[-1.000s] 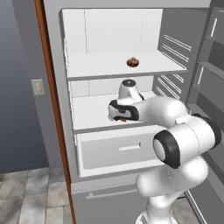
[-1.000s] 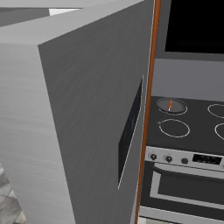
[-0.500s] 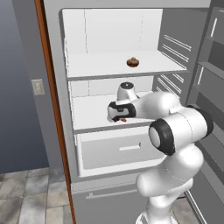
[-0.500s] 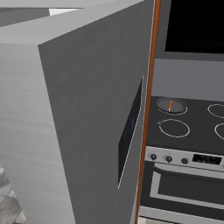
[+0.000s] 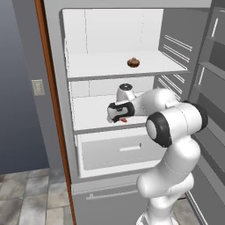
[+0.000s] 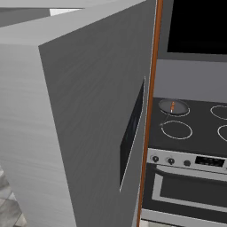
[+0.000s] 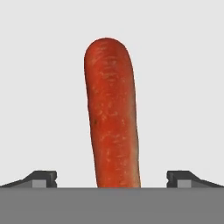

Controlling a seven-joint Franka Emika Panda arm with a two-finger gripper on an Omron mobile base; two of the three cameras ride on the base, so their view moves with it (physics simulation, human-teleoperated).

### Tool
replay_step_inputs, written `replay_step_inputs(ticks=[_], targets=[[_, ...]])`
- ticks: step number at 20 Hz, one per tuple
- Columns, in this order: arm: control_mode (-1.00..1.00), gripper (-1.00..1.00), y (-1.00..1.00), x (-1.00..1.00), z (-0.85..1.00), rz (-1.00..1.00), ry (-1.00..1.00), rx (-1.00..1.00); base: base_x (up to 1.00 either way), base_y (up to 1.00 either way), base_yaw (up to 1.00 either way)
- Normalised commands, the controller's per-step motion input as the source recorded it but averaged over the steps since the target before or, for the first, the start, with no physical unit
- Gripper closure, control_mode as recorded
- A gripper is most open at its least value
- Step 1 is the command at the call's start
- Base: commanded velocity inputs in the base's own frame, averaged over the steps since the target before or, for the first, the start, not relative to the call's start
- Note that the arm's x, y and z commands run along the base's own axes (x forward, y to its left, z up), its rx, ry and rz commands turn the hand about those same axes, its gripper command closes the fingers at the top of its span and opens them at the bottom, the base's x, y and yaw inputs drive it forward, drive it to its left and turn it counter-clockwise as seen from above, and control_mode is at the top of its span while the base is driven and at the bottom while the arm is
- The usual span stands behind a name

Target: Place the cold items (mushroom and carrot) from the fridge in one tupperware on the dining counter. Place the warm items (kebab skewer and hot dog) in the stove area in another tupperware.

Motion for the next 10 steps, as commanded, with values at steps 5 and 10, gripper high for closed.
replay_step_inputs(ticks=[5,10], targets=[[-1.00,1.00,0.00,0.02,-0.29,0.00,0.12,-0.03,0.00,0.00,0.00],[-1.00,1.00,-0.01,0.00,-0.16,0.00,0.00,0.00,0.00,0.00,0.00]])
